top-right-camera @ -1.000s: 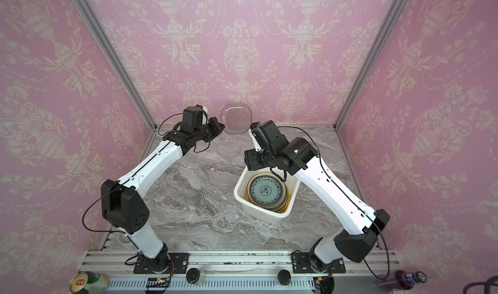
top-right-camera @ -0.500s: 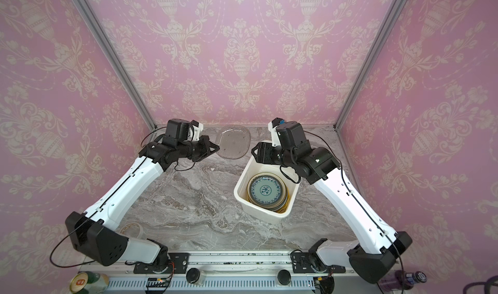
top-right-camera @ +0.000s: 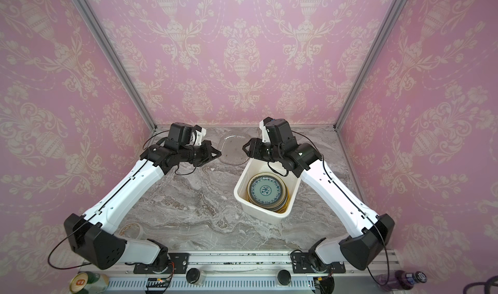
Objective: Place the plates into the plastic bin on the countertop
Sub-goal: Place the plate in the plastic bin.
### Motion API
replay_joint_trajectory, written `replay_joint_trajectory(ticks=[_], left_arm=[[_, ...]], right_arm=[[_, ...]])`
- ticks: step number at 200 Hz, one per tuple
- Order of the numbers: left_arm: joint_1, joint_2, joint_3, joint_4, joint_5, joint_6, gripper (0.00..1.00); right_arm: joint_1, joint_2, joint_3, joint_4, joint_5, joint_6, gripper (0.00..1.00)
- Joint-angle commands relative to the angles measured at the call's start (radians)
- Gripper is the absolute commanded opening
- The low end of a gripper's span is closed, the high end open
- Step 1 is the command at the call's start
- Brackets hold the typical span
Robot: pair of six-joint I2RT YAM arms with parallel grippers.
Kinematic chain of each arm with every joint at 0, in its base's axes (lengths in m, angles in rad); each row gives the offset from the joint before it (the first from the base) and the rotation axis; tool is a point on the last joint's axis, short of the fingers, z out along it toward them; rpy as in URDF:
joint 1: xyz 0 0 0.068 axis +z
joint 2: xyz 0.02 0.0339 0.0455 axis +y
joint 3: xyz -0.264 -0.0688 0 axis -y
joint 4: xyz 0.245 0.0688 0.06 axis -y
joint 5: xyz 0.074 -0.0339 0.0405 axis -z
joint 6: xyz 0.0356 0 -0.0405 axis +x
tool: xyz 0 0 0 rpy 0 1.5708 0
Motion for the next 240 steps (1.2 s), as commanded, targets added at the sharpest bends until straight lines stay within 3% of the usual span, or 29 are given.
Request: replay_joint_trajectory(ticks=[1,25,61,103,134,157,183,200,203,205,240], left_arm=[[-0.012,-0.032,-0.01,0.004,0.0,-0.017,0.0],[-0.022,-0.025,-0.006,0.014,0.001,-0.024,0.0],[-0.041,-0.016,-0.002,0.02,-0.004,-0.027,0.0],[-0.058,-0.026,-0.011,0.042,-0.024,-0.029,0.0],[-0.06,-0.054,-0.05,0.11,-0.025,-0.039,0.06],[-0.06,-0.076,-0.08,0.179,-0.016,-0.042,0.22],[-0.059,-0.111,-0.116,0.253,-0.039,-0.037,0.48],[-0.06,-0.148,-0.149,0.302,-0.082,-0.018,0.82],[-0.06,-0.154,-0.157,0.313,-0.09,-0.015,0.95],[-0.06,-0.159,-0.162,0.319,-0.096,-0.012,0.98],[-0.06,-0.251,-0.258,0.47,-0.196,0.055,0.99]], right_arm=[[0.005,0.007,-0.015,0.013,-0.005,0.017,0.47],[0.008,0.003,-0.028,0.011,0.001,0.018,0.41],[0.008,0.002,-0.031,0.001,0.02,0.017,0.22],[0.007,0.002,-0.023,-0.031,0.063,0.009,0.07],[0.007,-0.001,-0.015,-0.079,0.11,0.016,0.01],[0.004,-0.005,-0.004,-0.124,0.151,0.025,0.0],[-0.005,-0.016,0.008,-0.187,0.191,0.04,0.0],[-0.015,-0.035,0.001,-0.233,0.209,0.053,0.0],[-0.017,-0.039,-0.002,-0.242,0.212,0.056,0.0],[-0.018,-0.042,-0.004,-0.247,0.214,0.058,0.0],[-0.027,-0.117,-0.067,-0.344,0.275,0.092,0.0]])
